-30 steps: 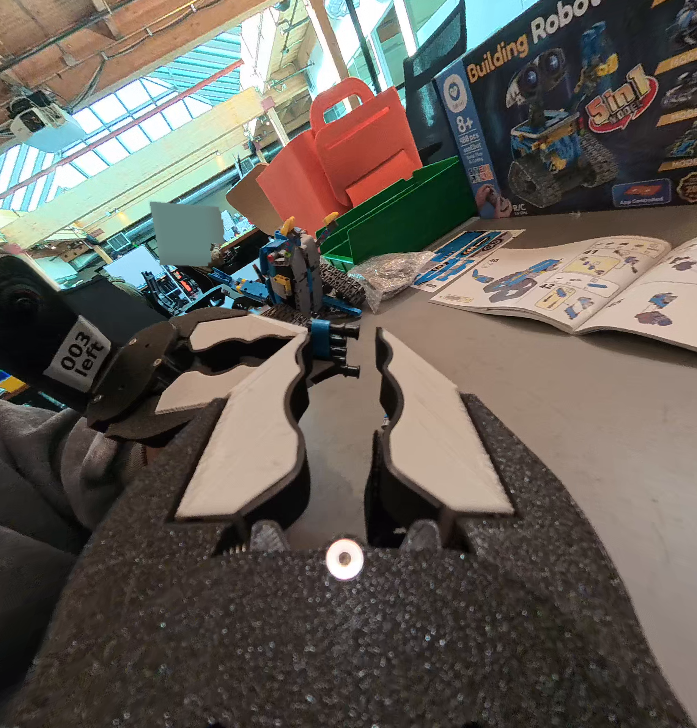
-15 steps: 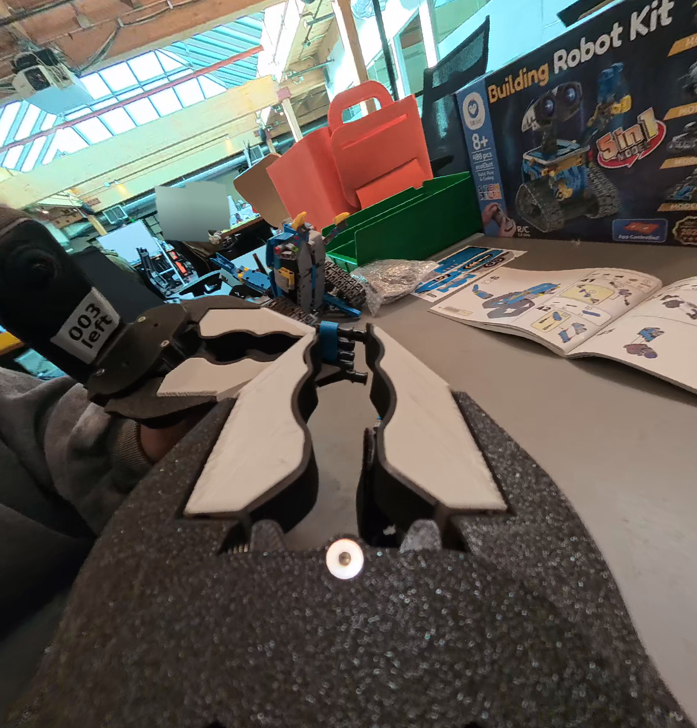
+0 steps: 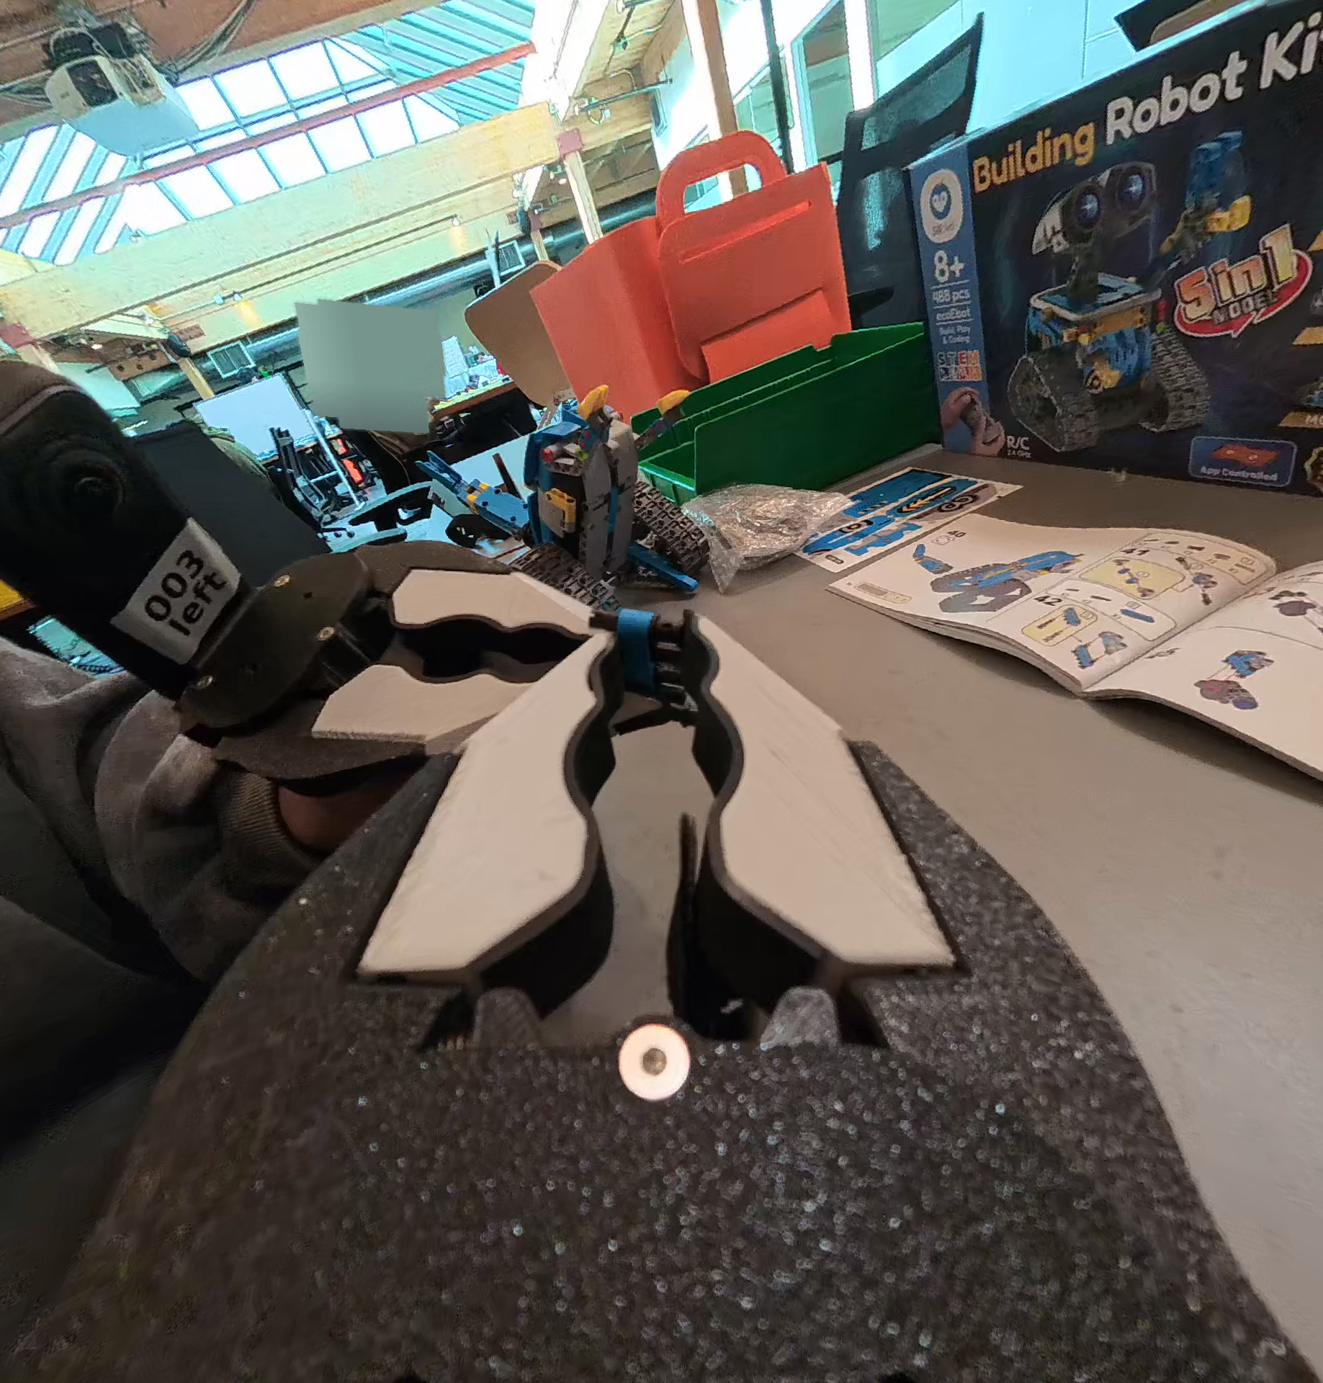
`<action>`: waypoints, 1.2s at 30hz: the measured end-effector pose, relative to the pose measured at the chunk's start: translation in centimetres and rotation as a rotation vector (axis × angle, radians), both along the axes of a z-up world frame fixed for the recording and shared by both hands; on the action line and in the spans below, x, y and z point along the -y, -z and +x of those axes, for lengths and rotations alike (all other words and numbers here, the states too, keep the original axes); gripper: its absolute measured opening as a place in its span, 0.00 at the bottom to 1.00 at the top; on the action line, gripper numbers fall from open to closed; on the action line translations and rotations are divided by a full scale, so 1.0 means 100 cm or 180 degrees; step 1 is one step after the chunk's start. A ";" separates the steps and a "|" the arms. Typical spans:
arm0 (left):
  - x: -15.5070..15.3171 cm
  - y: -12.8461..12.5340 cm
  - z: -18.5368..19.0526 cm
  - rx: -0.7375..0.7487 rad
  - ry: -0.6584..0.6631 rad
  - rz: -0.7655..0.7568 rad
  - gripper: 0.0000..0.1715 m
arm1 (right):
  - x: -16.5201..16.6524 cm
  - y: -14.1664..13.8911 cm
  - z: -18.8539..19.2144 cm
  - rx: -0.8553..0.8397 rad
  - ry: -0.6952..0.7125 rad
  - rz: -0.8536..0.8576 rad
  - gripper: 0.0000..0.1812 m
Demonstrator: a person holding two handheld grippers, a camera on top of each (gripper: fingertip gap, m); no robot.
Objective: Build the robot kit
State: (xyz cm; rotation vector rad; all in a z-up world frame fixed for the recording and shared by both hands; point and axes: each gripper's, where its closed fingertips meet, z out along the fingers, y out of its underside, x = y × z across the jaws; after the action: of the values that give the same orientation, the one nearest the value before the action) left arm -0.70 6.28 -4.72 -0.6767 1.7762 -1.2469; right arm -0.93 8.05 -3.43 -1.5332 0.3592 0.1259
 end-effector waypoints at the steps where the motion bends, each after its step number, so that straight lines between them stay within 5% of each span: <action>1: -0.001 0.002 0.002 -0.0052 -0.0012 -0.0025 0.04 | -0.001 0.002 0.002 -0.0018 0.0063 -0.0018 0.08; 6: -0.011 0.002 0.007 -0.0344 0.0097 -0.0539 0.04 | -0.002 -0.002 0.007 0.0024 0.0118 -0.0020 0.13; 11: -0.022 -0.013 0.009 -0.0673 0.0470 -0.1688 0.04 | 0.015 0.000 0.023 0.0117 0.0322 -0.0118 0.18; 20: -0.013 -0.030 0.002 -0.1162 0.1179 -0.3079 0.04 | -0.015 0.003 0.004 0.1211 0.0913 -0.0783 0.21; 22: -0.010 -0.031 0.001 -0.1220 0.1264 -0.3138 0.03 | -0.012 -0.002 0.005 0.1305 0.0945 -0.0770 0.13; 26: -0.001 -0.023 -0.007 -0.1562 0.1571 -0.3062 0.04 | -0.006 0.004 -0.001 0.1508 0.0386 -0.0916 0.13; 32: 0.022 0.006 -0.028 -0.2042 0.2000 -0.2129 0.04 | 0.025 0.033 -0.021 0.2229 -0.0729 -0.1615 0.13; 36: 0.018 0.015 -0.012 -0.1914 0.1615 -0.1994 0.04 | 0.030 0.042 0.000 0.2387 -0.0282 -0.2111 0.14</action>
State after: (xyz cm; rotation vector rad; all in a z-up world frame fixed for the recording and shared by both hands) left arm -1.93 4.50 -6.19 -1.0749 2.1203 -2.1676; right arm -0.96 5.03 -7.58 -2.1109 -0.3029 -0.5419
